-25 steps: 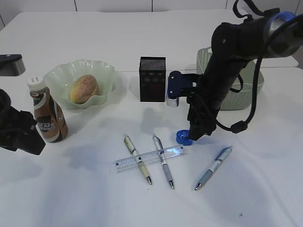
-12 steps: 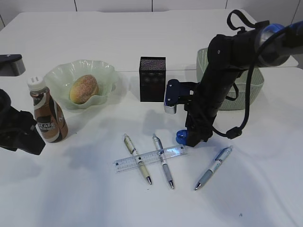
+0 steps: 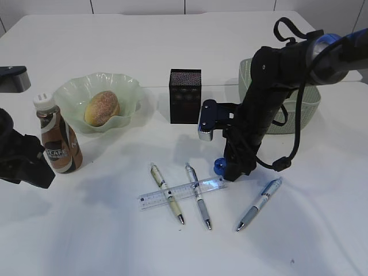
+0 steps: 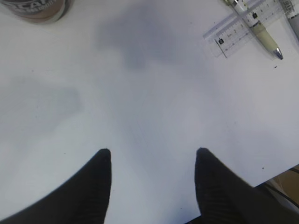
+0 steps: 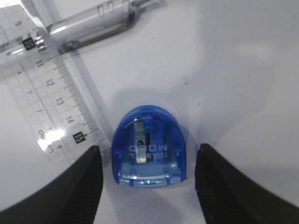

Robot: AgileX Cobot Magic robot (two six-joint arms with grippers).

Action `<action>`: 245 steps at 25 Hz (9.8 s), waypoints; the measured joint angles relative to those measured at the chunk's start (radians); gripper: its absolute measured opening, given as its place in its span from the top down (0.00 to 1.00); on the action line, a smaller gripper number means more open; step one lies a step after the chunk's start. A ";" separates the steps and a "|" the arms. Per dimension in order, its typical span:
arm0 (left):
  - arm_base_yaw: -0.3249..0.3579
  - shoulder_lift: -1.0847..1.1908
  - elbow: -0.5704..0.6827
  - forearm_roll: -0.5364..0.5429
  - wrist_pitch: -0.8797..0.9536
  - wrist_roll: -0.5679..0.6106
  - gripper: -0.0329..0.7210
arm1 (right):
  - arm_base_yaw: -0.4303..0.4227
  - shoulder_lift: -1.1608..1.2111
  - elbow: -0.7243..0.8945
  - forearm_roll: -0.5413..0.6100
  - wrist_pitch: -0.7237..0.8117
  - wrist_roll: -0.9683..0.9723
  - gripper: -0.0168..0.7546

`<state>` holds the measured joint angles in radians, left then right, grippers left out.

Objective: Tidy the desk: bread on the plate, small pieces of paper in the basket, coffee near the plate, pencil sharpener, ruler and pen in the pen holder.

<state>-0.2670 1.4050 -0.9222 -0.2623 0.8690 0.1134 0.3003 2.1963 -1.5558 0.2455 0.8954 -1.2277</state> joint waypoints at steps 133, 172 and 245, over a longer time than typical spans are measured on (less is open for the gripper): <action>0.000 0.000 0.000 0.005 0.002 0.000 0.42 | -0.025 0.168 -0.374 0.644 -0.485 0.204 0.53; 0.000 0.000 0.000 0.005 0.000 0.000 0.43 | -0.027 -0.045 -0.383 0.289 0.310 0.202 0.34; 0.000 0.000 0.000 0.028 0.002 0.000 0.43 | 0.369 0.040 -0.220 -0.311 0.302 0.342 0.40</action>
<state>-0.2670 1.4050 -0.9222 -0.2348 0.8707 0.1134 0.6697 2.2366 -1.7761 -0.0654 1.1970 -0.8855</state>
